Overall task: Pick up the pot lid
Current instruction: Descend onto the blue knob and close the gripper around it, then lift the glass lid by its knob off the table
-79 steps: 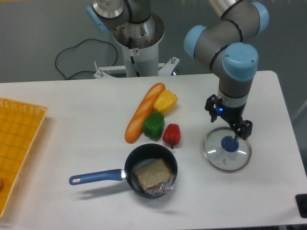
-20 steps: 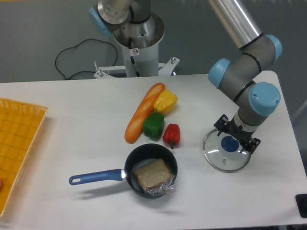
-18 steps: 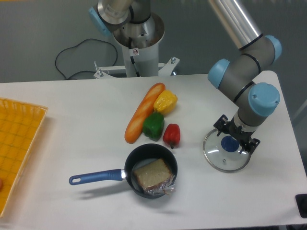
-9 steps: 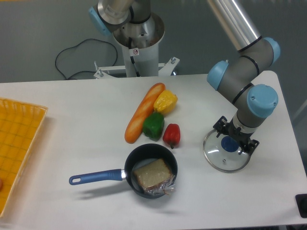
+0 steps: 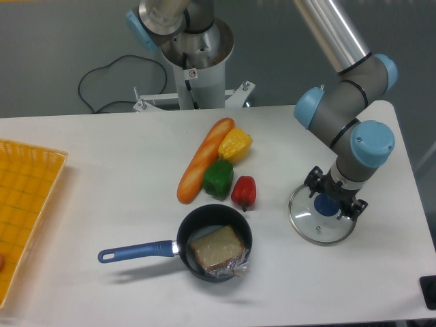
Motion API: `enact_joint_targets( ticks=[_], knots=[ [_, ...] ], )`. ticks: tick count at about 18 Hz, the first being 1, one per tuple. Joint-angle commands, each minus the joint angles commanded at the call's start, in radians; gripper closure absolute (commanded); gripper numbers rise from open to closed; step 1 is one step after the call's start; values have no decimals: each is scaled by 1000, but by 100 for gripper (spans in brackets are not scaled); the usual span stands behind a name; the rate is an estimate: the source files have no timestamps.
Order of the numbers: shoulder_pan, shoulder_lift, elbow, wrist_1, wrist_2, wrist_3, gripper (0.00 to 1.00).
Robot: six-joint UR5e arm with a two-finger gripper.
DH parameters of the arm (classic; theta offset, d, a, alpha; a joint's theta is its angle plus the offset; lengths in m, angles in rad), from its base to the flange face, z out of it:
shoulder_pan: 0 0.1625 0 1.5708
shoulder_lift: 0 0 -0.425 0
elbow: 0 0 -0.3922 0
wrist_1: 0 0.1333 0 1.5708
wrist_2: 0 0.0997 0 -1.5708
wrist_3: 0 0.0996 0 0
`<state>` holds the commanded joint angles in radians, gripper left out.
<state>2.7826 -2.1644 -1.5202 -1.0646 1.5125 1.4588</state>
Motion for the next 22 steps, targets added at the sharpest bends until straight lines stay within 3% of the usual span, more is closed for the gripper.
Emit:
enact_joint_targets(
  ticks=[9, 17, 22],
  knots=[
    [0, 0, -2, 2, -2, -3, 61],
    [0, 18, -5, -2, -3, 0, 63],
    [2, 58, -17, -17, 2, 0, 63]
  ],
)
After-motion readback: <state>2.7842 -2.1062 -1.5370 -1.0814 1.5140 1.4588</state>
